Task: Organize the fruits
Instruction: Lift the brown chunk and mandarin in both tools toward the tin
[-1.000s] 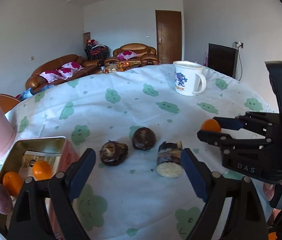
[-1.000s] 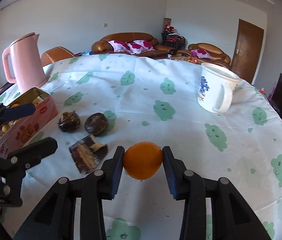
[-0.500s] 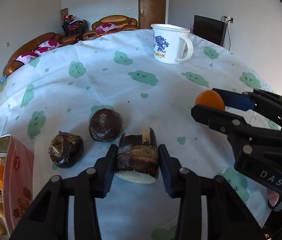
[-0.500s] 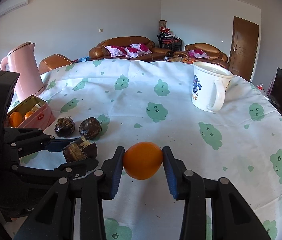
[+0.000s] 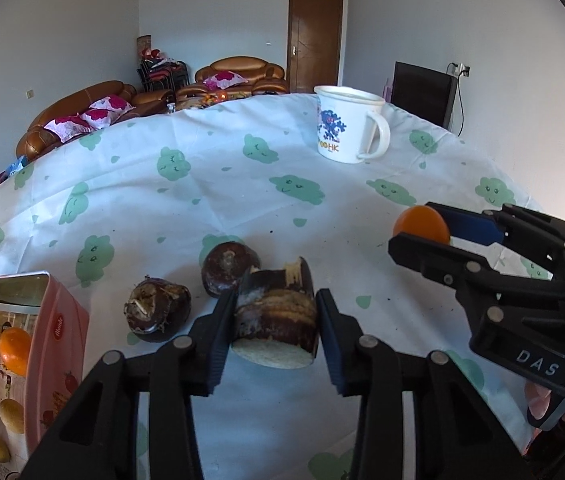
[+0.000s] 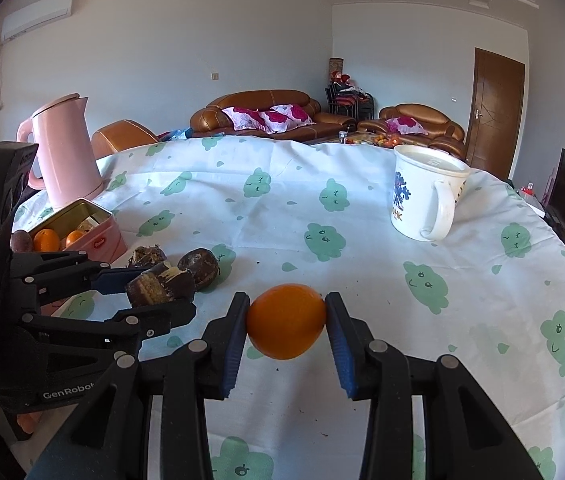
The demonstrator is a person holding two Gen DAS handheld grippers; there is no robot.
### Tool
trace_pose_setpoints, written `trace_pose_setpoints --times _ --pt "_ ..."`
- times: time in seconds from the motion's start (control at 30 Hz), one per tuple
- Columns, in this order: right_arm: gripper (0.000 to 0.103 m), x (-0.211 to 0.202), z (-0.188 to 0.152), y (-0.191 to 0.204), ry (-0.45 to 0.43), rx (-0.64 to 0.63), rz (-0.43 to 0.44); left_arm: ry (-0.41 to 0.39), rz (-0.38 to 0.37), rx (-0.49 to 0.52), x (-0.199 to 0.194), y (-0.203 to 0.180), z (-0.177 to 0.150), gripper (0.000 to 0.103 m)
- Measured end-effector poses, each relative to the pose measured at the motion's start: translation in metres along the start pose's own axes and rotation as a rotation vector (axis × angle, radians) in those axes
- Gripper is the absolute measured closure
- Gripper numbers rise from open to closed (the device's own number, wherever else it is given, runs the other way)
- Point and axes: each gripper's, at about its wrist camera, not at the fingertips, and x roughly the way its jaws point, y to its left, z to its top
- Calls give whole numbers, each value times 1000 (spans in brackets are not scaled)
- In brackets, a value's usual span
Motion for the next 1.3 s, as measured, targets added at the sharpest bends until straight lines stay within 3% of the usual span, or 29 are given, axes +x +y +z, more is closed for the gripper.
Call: trace_pose_setpoints --times 0.8,1.3 --pt "62 -22 -2 7 -119 -36 27 -172 67 8 -32 -1 -5 61" --pt "62 -33 -4 8 -177 -47 36 -234 88 5 -46 0 -10 61"
